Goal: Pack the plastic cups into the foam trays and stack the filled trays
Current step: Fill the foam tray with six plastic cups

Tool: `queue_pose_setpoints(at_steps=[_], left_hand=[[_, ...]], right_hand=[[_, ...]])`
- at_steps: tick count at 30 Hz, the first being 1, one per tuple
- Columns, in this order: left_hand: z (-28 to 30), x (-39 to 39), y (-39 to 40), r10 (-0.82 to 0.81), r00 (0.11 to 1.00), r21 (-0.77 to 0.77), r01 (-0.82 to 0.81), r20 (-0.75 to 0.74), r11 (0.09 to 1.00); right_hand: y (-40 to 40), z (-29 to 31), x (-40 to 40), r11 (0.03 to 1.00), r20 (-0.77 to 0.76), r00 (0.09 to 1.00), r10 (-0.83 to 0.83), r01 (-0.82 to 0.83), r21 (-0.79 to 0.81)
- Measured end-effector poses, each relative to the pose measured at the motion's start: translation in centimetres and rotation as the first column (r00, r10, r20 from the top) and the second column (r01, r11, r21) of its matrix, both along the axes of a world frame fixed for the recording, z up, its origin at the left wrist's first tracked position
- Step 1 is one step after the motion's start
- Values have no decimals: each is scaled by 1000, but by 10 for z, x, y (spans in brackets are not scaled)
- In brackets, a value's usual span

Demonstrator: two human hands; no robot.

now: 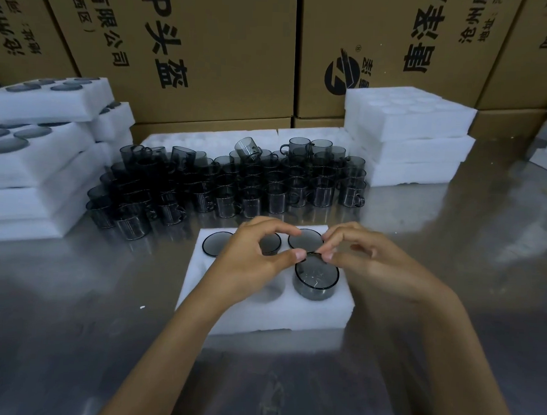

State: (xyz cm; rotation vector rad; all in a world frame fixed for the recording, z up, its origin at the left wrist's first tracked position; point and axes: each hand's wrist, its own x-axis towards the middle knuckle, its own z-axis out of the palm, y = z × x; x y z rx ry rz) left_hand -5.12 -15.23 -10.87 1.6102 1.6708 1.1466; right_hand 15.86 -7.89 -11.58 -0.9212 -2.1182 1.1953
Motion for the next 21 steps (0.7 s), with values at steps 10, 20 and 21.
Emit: queue_pose_setpoints(at_steps=[10,20,21], left_hand=[[-8,-5,3,-19,954,-105,-13,-298,994],[-3,-14,8,-100,927,-184,34,-362,982],[2,-18,12,-97,953,-193,42,-287,980]], right_hand=[[10,-12,-1,983,41,998,52,-44,-178],[19,-35,-9,937,-128,992,16,-59,-344],[20,-39,-12,938,-163,986,-42,-17,-347]])
